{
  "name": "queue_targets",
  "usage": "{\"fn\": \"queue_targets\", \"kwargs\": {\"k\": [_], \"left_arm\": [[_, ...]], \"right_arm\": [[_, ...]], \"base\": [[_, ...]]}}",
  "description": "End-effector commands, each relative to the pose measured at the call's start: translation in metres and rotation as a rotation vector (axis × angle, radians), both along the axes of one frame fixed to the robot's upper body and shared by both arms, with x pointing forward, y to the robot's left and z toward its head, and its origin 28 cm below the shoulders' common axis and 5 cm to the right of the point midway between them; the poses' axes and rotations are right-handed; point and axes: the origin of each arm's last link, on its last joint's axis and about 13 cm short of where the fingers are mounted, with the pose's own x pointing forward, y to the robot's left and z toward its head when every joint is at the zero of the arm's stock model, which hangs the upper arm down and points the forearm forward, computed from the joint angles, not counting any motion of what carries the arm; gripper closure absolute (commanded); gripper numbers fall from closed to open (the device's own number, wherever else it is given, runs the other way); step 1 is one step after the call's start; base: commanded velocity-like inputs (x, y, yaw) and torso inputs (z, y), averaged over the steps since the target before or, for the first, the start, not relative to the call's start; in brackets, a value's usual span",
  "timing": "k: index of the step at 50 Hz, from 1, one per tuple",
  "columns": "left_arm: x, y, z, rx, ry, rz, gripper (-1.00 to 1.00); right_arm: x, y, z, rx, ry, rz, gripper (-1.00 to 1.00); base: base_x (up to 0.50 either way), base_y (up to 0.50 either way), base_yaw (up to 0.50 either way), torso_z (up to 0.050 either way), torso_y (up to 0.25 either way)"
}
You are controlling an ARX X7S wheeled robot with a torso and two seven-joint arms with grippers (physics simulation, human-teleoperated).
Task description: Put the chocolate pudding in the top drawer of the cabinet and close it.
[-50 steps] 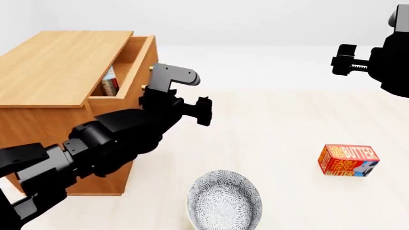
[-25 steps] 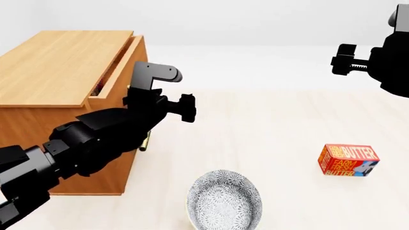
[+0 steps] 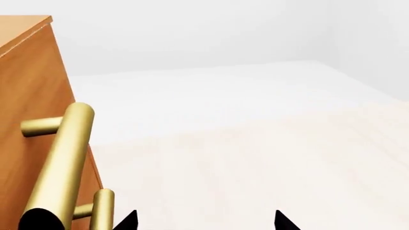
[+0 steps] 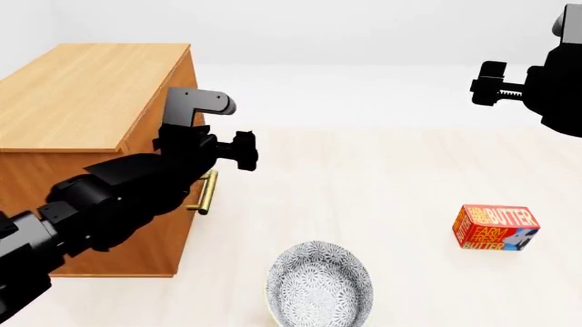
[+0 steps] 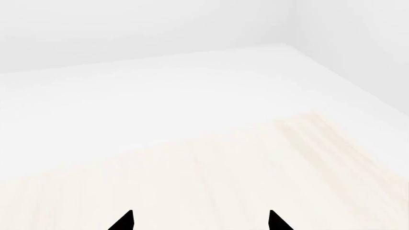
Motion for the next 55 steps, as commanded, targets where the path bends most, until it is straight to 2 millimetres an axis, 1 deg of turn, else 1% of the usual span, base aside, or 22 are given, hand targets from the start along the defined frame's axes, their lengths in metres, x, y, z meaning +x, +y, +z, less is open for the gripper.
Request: {"fn": "queue_targets", "kwargs": {"k": [1, 12, 20, 26, 38, 45, 55], "left_arm": [[0.018, 0.054, 0.002, 0.054, -0.022, 0.279, -1.00], [0.016, 0.062, 0.001, 0.058, -0.021, 0.303, -1.00], [0.014, 0.062, 0.001, 0.056, -0.022, 0.302, -1.00], [0.001, 0.053, 0.002, 0.050, -0.043, 0.226, -1.00], [-0.025, 0.019, 0.018, 0.048, -0.086, 0.037, -1.00], [-0.034, 0.005, 0.026, 0.042, -0.106, -0.027, -1.00], [-0.047, -0.012, 0.034, 0.038, -0.120, -0.115, -1.00]], "right_arm": [[0.000, 0.001, 0.002, -0.002, -0.003, 0.000, -1.00], [-0.001, 0.001, 0.003, -0.003, -0.004, -0.003, -1.00], [0.000, 0.002, 0.002, -0.001, -0.004, 0.001, -1.00], [0.000, 0.003, 0.001, -0.001, -0.003, -0.001, -1.00], [0.000, 0.003, -0.001, 0.001, 0.000, 0.001, -1.00], [-0.002, 0.002, 0.000, 0.002, -0.002, -0.002, -1.00], [-0.002, 0.002, -0.001, 0.003, -0.003, -0.004, -1.00]], "base": [[0.01, 0.00, -0.01, 0.000, 0.000], [0.00, 0.00, 0.00, 0.000, 0.000], [0.00, 0.00, 0.00, 0.000, 0.000], [0.00, 0.00, 0.00, 0.000, 0.000], [0.00, 0.00, 0.00, 0.000, 0.004], [0.00, 0.00, 0.00, 0.000, 0.001], [0.00, 0.00, 0.00, 0.000, 0.000]]}}
